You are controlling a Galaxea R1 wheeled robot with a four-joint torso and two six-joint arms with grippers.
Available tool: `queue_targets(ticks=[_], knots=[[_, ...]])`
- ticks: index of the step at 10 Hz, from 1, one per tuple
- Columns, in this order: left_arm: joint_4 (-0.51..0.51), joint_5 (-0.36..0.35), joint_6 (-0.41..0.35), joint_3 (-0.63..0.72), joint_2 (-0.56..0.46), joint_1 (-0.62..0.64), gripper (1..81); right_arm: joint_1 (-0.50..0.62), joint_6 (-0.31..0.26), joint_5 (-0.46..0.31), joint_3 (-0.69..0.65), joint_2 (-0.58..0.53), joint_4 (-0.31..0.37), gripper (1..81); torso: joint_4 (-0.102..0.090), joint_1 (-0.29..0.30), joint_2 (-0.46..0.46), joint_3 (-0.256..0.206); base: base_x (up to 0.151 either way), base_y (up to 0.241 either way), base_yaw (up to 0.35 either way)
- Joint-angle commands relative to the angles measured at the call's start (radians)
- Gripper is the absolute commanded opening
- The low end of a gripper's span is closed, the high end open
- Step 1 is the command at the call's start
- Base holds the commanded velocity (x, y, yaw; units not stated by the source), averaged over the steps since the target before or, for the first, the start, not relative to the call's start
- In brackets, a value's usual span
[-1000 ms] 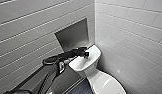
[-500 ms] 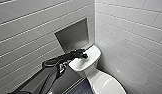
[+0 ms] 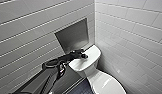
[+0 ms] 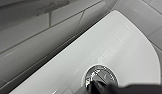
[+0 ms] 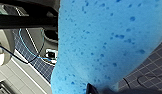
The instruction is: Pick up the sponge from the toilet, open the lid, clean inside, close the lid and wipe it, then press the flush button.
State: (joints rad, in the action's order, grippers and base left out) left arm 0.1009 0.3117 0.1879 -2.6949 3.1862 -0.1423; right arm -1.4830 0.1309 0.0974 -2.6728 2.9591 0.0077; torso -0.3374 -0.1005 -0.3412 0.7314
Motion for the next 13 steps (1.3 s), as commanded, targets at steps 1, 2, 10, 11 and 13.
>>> queue_targets(ticks=[1,2,10,11,13], knots=[[-0.015,-0.003,-0.004,-0.01,0.043,0.175,1.0,-0.021,-0.002,-0.078,0.013,0.011,0.008,1.0,0.0,0.0,0.0,0.071,0.0,0.0,0.0],[-0.015,-0.017,-0.004,-0.009,0.043,0.178,1.0,-0.021,-0.002,-0.078,0.013,0.013,0.008,1.0,0.0,0.0,0.0,0.005,0.0,0.0,0.0],[-0.001,-0.006,-0.002,-0.002,0.043,0.201,1.0,-0.018,-0.002,-0.079,0.013,0.019,0.006,1.0,0.0,0.0,0.0,0.041,0.0,0.0,0.0],[0.005,-0.005,-0.002,0.01,0.043,0.201,1.0,-0.018,-0.002,-0.079,0.013,0.019,0.006,1.0,0.0,0.0,0.0,0.041,0.0,0.0,0.0],[0.005,0.023,-0.001,0.02,0.043,0.22,1.0,-0.015,-0.004,-0.079,0.013,0.019,0.005,1.0,0.0,0.0,0.0,0.041,0.0,0.0,0.0]])
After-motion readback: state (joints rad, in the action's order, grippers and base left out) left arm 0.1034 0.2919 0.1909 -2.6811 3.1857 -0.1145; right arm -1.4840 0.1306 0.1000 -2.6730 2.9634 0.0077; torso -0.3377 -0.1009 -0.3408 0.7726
